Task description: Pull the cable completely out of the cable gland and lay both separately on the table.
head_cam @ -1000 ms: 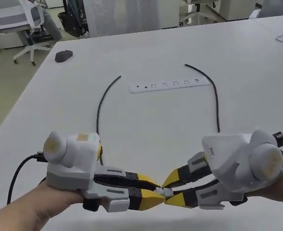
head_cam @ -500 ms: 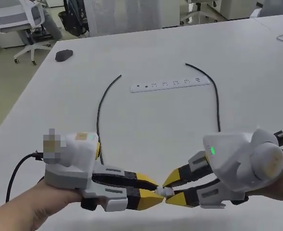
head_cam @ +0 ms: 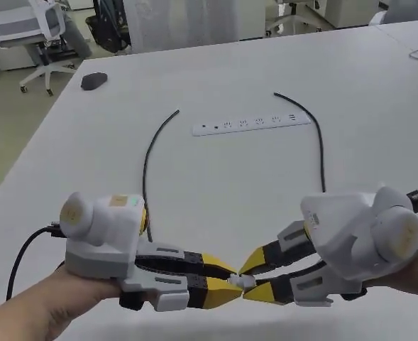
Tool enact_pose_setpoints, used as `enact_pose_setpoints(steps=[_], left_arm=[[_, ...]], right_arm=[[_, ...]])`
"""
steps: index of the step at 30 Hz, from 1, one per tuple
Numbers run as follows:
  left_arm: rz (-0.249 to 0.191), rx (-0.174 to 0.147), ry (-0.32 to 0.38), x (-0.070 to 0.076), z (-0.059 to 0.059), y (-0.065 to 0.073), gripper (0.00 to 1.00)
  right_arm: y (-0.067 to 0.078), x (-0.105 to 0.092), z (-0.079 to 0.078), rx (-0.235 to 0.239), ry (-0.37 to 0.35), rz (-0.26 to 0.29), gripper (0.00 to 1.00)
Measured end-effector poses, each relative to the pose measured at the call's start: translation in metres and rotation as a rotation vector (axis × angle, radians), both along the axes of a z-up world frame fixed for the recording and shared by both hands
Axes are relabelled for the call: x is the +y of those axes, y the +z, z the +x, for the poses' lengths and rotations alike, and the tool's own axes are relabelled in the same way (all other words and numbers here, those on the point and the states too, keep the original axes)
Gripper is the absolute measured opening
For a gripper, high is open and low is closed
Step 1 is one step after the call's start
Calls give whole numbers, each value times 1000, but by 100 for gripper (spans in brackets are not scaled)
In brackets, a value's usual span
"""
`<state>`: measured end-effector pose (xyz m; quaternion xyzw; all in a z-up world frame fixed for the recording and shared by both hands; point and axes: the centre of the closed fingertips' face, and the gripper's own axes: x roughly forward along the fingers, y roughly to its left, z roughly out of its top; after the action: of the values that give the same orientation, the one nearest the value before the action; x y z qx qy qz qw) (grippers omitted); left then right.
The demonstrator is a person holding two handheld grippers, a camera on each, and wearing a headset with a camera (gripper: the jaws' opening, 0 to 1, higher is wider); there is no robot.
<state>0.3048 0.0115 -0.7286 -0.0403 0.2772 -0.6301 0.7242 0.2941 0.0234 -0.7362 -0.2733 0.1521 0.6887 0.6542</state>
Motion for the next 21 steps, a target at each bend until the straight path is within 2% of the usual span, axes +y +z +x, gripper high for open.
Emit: enact_pose_setpoints(steps=[2,5,8,11,12,18,19,20,21], left_arm=[[5,-10,-3,0,0,0,16],[23,-80,-7,0,2,0,15],[31,-114,-17,0,2,1,15],[48,-142,-39,0,-1,3,15],[51,-156,-47,0,-1,3,15],[68,-169,-66,1,-5,2,15],[69,-162,-67,1,-5,1,15],[70,-158,-65,1,-5,1,15],[70,-151,-57,1,-4,0,15]], right_arm=[[0,0,0,-2,2,-2,8],[0,0,3,35,-26,-3,8],[2,0,4,115,-73,10,8],[3,0,3,193,-90,19,8],[4,1,4,199,-91,19,8],[1,2,0,257,-92,3,8],[0,2,-2,263,-87,-3,8],[0,2,-3,250,-82,-7,8],[-1,2,-2,208,-74,-12,7]])
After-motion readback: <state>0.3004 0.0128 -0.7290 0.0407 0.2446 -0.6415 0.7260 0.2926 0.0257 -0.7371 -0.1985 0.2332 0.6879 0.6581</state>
